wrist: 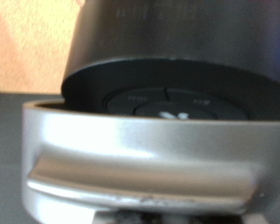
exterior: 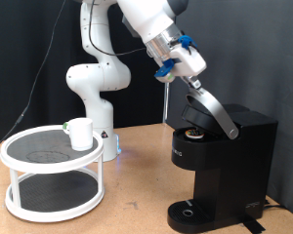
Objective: Make a cup of coffee with the keurig machine
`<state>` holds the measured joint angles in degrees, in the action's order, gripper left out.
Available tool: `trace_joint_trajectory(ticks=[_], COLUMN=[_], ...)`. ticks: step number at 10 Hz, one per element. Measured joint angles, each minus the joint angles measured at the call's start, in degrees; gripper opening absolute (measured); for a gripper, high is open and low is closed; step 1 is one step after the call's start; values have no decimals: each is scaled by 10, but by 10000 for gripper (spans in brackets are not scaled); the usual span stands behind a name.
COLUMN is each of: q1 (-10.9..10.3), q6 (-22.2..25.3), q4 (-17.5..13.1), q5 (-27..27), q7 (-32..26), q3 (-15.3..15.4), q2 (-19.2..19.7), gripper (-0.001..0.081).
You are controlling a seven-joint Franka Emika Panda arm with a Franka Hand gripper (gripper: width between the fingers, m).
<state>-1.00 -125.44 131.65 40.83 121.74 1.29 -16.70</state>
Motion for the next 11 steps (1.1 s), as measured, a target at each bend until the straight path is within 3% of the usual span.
trace_joint_trajectory(ticks=[4, 8, 11], q1=[25, 31, 32], q6=[7, -55, -75], q4=[12, 35, 32], q5=[-52, -55, -47], q7=[14, 15, 11], q3=[-2, -3, -4], q2=[22, 61, 88], gripper=[0, 0, 0])
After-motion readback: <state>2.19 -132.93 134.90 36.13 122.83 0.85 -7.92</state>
